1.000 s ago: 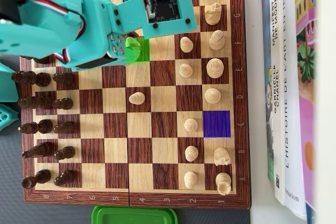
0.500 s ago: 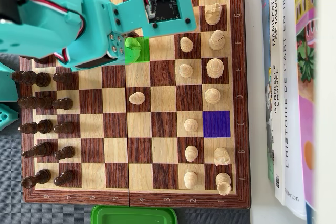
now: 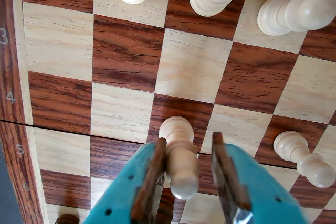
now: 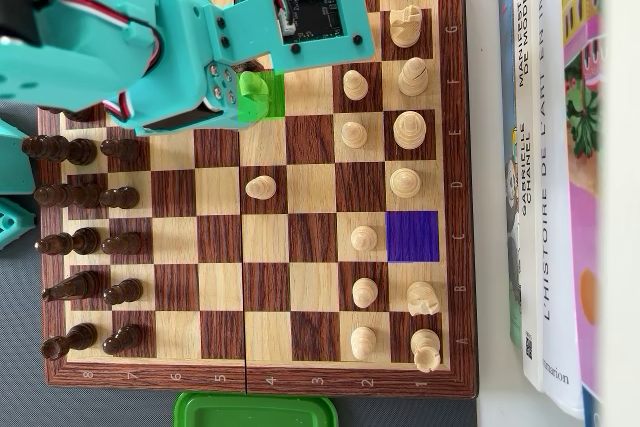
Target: Play chess
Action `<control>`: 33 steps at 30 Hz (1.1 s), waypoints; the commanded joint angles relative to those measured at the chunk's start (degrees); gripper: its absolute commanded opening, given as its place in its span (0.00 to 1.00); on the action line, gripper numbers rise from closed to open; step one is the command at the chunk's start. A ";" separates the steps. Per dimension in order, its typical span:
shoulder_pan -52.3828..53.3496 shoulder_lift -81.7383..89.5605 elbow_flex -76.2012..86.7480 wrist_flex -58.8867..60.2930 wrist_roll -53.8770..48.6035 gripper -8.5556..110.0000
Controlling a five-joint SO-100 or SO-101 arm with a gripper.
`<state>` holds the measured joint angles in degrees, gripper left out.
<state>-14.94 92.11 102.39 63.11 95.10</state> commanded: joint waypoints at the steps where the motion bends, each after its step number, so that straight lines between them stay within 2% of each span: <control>1: -0.35 2.64 -0.97 -0.62 0.26 0.21; 21: -1.14 6.77 -2.02 -0.26 0.00 0.21; 33: 1.93 22.06 -2.29 -0.70 -0.26 0.21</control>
<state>-14.94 109.07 102.48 63.11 95.01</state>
